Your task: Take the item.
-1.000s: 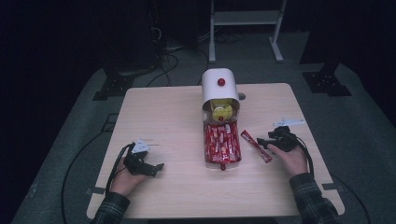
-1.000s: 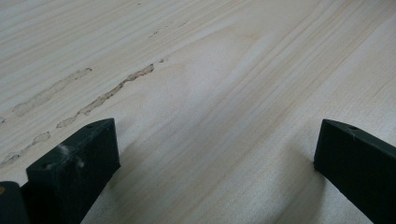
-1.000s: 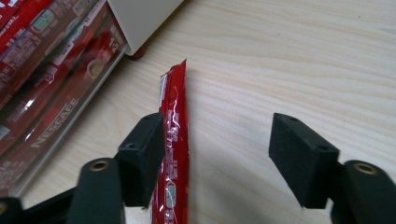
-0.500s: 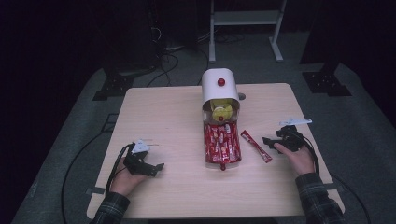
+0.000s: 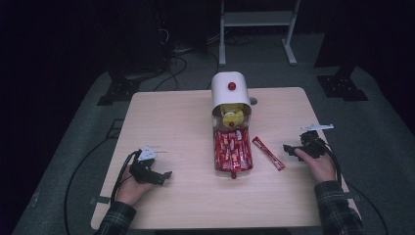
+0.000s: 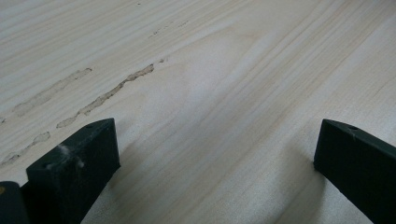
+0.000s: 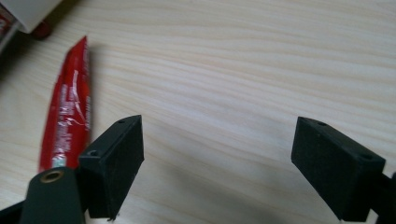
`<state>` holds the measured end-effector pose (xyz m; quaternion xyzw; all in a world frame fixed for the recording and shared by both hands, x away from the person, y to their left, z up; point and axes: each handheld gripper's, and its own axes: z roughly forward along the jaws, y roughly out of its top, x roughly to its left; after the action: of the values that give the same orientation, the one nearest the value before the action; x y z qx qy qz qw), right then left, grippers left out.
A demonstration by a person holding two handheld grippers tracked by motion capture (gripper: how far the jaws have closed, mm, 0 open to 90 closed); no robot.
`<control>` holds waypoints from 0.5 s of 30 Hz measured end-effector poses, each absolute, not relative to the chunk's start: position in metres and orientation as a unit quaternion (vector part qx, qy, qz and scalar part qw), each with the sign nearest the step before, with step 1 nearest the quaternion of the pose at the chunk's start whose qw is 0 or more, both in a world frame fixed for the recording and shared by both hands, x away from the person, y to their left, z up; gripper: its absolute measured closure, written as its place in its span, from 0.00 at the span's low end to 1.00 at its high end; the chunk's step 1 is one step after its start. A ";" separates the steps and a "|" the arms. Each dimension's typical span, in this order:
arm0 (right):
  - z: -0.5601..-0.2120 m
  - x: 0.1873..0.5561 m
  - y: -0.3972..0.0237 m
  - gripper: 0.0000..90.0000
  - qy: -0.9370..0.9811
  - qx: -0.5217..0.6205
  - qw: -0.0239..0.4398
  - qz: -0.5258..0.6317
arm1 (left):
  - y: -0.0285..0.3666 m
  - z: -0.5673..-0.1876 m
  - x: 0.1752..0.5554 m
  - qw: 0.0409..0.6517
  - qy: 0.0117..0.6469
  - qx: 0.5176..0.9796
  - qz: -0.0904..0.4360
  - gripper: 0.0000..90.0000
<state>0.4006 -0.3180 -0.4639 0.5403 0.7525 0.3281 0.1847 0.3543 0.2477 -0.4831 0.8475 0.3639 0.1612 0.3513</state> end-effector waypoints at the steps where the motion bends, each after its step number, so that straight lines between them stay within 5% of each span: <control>1: -0.465 0.401 -0.319 0.18 0.750 0.544 0.184 0.327 | 0.248 -0.483 0.354 0.351 0.364 0.848 0.161 0.00; 15: -0.474 0.403 -0.325 0.18 0.759 0.548 0.189 0.296 | 0.248 -0.483 0.354 0.352 0.362 0.848 0.162 0.00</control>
<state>0.4033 -0.3245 -0.4743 0.5480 0.7591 0.2963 0.1888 0.3543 0.2477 -0.4830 0.8480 0.3622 0.1618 0.3516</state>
